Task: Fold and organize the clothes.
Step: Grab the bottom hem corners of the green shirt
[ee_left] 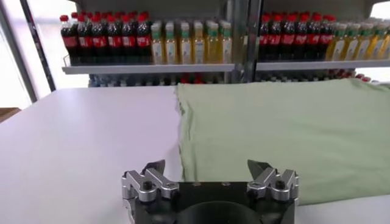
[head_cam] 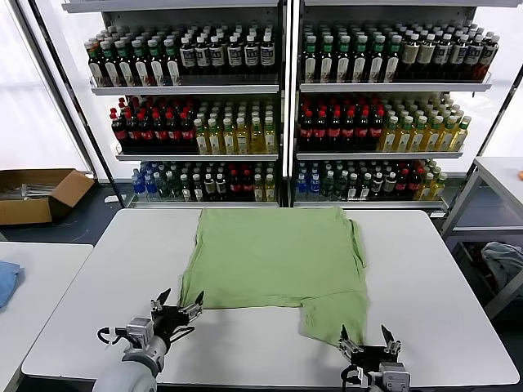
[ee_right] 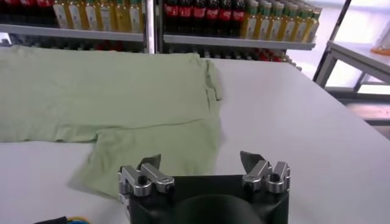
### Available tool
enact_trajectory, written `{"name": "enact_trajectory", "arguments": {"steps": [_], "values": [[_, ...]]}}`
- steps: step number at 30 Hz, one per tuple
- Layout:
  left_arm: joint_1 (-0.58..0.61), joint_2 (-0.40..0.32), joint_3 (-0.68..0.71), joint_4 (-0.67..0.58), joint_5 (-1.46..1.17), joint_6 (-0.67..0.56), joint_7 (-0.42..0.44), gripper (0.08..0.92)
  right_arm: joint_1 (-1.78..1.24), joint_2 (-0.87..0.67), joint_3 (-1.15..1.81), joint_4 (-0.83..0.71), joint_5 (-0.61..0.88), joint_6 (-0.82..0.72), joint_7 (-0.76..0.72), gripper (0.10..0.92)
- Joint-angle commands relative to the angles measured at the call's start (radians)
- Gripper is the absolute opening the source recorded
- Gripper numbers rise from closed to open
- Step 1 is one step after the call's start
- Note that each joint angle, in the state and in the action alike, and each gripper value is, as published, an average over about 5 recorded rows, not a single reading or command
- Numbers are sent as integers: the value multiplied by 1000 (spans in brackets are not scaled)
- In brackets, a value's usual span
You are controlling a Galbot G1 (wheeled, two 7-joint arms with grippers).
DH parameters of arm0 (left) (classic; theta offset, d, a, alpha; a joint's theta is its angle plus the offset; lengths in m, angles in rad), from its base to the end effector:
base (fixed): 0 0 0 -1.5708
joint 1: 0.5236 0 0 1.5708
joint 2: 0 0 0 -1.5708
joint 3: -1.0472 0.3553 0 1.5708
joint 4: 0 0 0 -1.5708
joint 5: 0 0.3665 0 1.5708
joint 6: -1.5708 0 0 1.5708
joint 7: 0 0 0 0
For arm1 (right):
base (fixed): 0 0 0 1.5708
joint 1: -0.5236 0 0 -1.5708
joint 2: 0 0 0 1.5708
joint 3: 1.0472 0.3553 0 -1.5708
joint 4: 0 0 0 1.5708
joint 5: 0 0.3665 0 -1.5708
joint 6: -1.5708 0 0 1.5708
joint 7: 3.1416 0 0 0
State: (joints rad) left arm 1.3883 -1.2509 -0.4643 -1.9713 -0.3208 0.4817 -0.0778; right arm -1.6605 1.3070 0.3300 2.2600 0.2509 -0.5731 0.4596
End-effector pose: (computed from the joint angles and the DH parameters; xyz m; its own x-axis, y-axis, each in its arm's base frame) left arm 0.2479 0.0478 -0.3086 -0.8914 0.0983 0.4424 0.1064 0.9943 -0.0067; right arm 0.1509 0.0207 -0.2679 -0.8465 0.1083 0.5213 0.0723 0.9934 -0.0890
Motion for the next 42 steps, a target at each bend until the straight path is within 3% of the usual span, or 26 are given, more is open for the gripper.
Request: {"name": "enact_trajectory", "arguments": {"steps": [1, 15, 20, 38, 42], "values": [[-9, 12, -1, 39, -4, 14, 0, 823, 6, 8, -9, -10, 1, -4, 3, 823], [-5, 14, 11, 67, -10, 16, 2, 823, -3, 1, -16, -44, 7, -5, 10, 814], [0, 19, 14, 74, -7, 20, 1, 807, -4, -3, -3, -68, 48, -4, 5, 698], [43, 12, 34, 49, 10, 18, 19, 308, -5, -16, 27, -89, 131, 37, -62, 179], [52, 6, 38, 17, 10, -23, 28, 196, -14, -19, 34, -38, 108, 53, -86, 109]]}}
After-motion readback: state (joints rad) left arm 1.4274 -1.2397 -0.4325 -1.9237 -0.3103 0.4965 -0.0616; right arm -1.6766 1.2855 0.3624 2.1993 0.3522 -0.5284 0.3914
